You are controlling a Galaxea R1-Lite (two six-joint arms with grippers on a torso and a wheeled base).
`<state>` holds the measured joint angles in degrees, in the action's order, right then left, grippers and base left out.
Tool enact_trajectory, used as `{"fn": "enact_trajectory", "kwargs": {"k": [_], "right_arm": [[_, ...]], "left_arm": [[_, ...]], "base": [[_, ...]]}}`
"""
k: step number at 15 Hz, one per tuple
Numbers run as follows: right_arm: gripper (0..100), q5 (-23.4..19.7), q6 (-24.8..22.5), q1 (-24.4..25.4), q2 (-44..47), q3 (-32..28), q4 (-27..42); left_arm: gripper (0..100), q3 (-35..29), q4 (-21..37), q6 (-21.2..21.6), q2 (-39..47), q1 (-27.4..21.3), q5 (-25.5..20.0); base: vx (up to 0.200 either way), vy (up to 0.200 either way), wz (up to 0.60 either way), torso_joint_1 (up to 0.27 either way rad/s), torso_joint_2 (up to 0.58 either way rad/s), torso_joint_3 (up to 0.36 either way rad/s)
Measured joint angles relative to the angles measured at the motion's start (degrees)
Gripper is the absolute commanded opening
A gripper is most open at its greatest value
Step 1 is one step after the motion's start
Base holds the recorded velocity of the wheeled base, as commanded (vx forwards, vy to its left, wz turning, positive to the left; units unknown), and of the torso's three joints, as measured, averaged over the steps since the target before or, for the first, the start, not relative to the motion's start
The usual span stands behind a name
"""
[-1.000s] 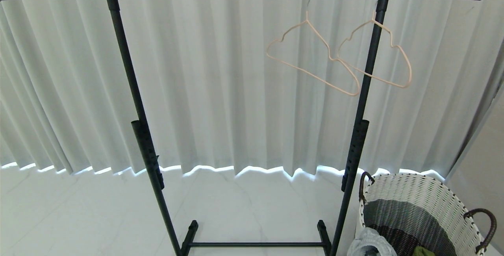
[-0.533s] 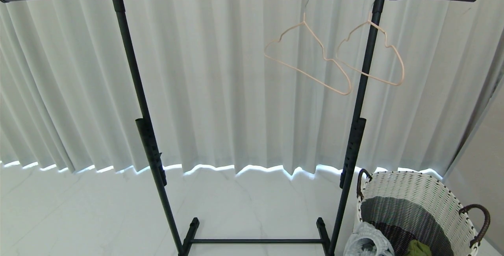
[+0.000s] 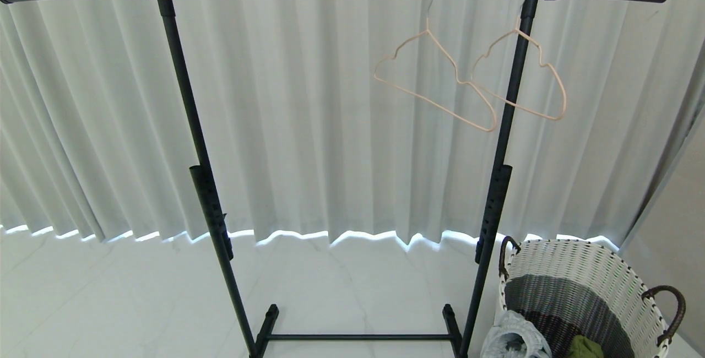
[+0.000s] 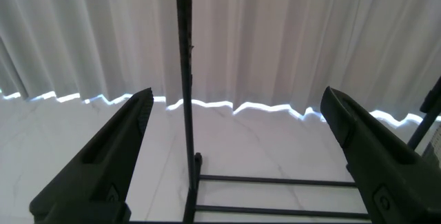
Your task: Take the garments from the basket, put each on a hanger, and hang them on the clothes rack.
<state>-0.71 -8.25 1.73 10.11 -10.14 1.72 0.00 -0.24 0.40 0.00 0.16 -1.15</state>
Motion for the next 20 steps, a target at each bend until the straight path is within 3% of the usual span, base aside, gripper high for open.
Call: {"fn": "enact_trajectory", "kwargs": {"k": [3,6,10,12,15,20], "right_arm": [[100,0.0,-4.61,0.22,12.93,-3.16,-1.28],[100,0.13,-11.64,0.2,29.16,-4.9,-8.12],[100,0.3,-27.49,-0.22,50.97,-2.12,-18.87],[100,0.33,-33.02,-0.69,60.18,0.04,-22.54],[100,0.33,-36.5,-0.94,72.08,2.1,-28.65],[100,0.28,-37.43,-0.83,90.44,6.35,-46.74]], "left_arm": [[100,0.0,0.0,-0.07,0.0,0.0,0.04],[100,0.0,0.0,-0.05,0.0,0.0,0.04],[100,0.0,0.0,-0.07,0.0,0.0,0.02],[100,0.0,0.0,-0.07,0.0,0.0,0.02],[100,0.0,0.0,-0.07,0.0,0.0,0.02],[100,0.0,0.0,-0.05,0.0,0.0,0.02]], "base": [[0.0,0.0,0.0,0.0,0.0,0.0],[0.0,0.0,0.0,0.0,0.0,0.0],[0.0,0.0,0.0,0.0,0.0,0.0],[0.0,0.0,0.0,0.0,0.0,0.0],[0.0,0.0,0.0,0.0,0.0,0.0],[0.0,0.0,0.0,0.0,0.0,0.0]]}}
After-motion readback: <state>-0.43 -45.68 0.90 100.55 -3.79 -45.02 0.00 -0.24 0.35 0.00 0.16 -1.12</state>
